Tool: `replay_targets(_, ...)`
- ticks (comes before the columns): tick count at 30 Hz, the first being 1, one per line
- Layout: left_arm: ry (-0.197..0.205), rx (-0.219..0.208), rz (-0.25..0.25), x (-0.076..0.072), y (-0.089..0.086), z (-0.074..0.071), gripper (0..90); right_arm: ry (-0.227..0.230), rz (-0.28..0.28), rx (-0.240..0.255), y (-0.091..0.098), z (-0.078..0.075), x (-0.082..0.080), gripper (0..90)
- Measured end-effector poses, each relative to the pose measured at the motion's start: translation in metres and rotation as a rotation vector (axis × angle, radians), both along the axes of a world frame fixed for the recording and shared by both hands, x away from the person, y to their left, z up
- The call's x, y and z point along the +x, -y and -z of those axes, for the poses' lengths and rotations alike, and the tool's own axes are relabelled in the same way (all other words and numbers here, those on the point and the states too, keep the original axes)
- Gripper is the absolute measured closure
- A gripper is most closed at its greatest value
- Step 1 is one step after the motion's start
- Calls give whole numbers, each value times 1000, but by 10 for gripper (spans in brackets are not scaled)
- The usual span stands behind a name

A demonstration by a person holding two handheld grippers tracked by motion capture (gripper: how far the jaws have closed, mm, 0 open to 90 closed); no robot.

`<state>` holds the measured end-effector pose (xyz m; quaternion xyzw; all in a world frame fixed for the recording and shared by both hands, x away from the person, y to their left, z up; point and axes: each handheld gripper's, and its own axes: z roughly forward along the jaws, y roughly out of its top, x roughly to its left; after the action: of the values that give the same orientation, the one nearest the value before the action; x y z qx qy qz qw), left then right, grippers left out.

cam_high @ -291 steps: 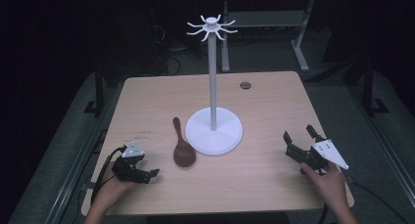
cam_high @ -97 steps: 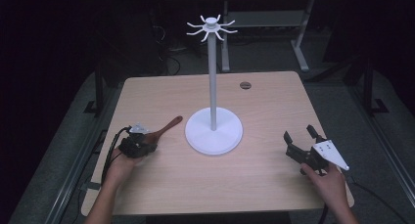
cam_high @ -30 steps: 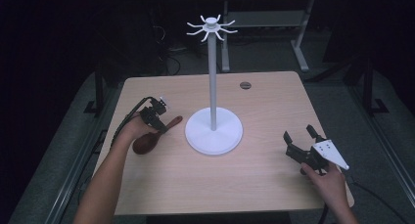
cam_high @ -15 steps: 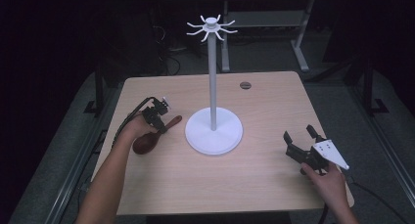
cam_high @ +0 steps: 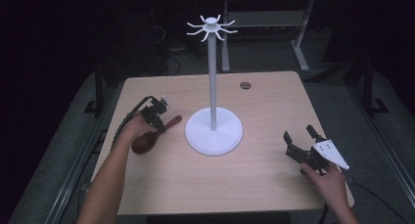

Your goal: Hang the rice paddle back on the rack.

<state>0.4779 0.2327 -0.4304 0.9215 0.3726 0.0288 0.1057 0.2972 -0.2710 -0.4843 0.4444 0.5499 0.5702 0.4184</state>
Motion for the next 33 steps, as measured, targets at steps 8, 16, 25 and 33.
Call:
replay_targets(8,45,-102,-43,-7,-8,-19,787,-2,-2,-1,0,0,0,131)
replay_targets(16,150,-218,-47,-23,-13,-40,789,-2,-2,-1,0,0,0,131)
replay_targets(25,234,-278,-50,-41,-20,-51,789,-1,-2,-4,-1,0,0,131)
replay_targets(33,301,-388,-90,-53,-28,-58,789,1,-3,-5,-1,0,0,131)
